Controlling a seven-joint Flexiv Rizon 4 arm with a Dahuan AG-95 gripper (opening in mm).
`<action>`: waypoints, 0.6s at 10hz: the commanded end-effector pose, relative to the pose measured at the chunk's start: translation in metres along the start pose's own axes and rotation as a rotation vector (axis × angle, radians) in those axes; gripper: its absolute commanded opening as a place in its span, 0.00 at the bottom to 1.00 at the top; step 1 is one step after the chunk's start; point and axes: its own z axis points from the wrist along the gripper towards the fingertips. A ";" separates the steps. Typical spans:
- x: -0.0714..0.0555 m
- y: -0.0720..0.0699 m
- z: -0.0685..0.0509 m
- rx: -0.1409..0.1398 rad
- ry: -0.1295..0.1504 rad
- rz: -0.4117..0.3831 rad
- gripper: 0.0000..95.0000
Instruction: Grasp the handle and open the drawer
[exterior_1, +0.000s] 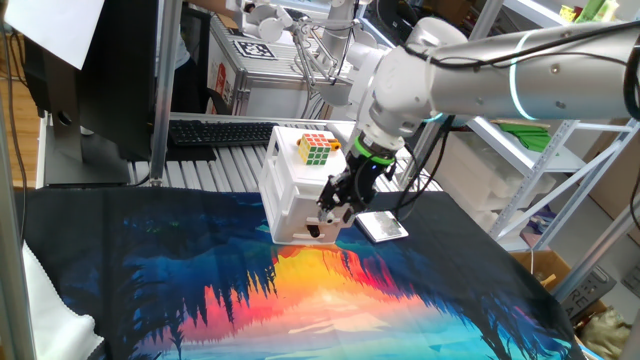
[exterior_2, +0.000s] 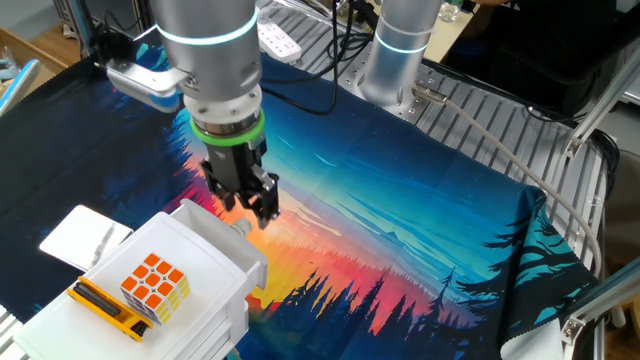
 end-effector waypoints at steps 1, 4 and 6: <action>0.000 0.000 0.001 0.003 0.003 -0.010 0.40; 0.000 0.000 0.001 0.014 -0.005 -0.017 0.40; 0.000 0.000 0.001 0.049 -0.031 -0.040 0.40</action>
